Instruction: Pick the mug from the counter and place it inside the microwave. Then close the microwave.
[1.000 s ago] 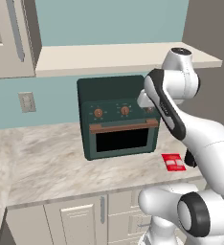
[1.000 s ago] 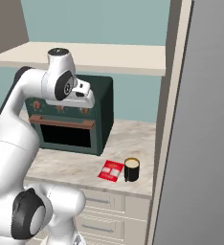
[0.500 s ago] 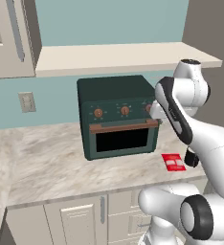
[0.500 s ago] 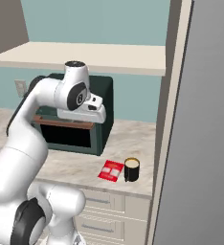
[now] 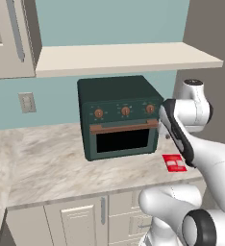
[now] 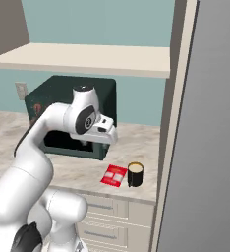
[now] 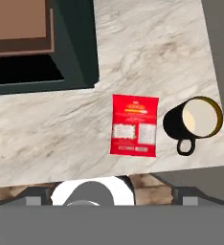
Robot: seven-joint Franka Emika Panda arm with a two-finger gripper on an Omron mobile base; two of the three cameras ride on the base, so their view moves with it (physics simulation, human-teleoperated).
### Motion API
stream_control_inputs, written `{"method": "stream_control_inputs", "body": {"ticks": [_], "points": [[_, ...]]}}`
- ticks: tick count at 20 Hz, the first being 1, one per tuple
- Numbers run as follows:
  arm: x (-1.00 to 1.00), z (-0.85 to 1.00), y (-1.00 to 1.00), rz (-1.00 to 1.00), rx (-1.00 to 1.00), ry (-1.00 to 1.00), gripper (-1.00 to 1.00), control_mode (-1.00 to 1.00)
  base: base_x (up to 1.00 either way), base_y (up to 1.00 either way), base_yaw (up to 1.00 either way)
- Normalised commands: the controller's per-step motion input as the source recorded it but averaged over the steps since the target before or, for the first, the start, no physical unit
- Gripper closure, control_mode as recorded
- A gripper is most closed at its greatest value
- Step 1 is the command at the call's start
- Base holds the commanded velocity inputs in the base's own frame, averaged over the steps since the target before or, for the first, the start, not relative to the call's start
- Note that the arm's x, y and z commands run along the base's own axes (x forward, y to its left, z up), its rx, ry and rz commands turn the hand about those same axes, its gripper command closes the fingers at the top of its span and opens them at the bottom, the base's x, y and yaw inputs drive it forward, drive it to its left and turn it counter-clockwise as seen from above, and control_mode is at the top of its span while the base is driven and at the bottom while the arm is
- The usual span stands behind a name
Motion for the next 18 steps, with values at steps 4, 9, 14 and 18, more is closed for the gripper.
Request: {"method": "stream_control_inputs", "body": {"ticks": [4,9,14,18], "points": [[0.0,-0.06,-0.44,-0.22,-0.04,0.02,-1.0,-1.0,0.0,0.0,0.0],[-0.06,-0.06,-0.4,-0.23,0.0,0.0,-1.0,-1.0,0.0,0.0,0.0],[-0.05,-0.19,-0.37,-0.24,0.0,0.01,-1.0,-1.0,0.0,0.0,0.0],[-0.21,-0.45,-0.24,-0.1,0.0,0.02,-1.0,-1.0,0.0,0.0,0.0]]}}
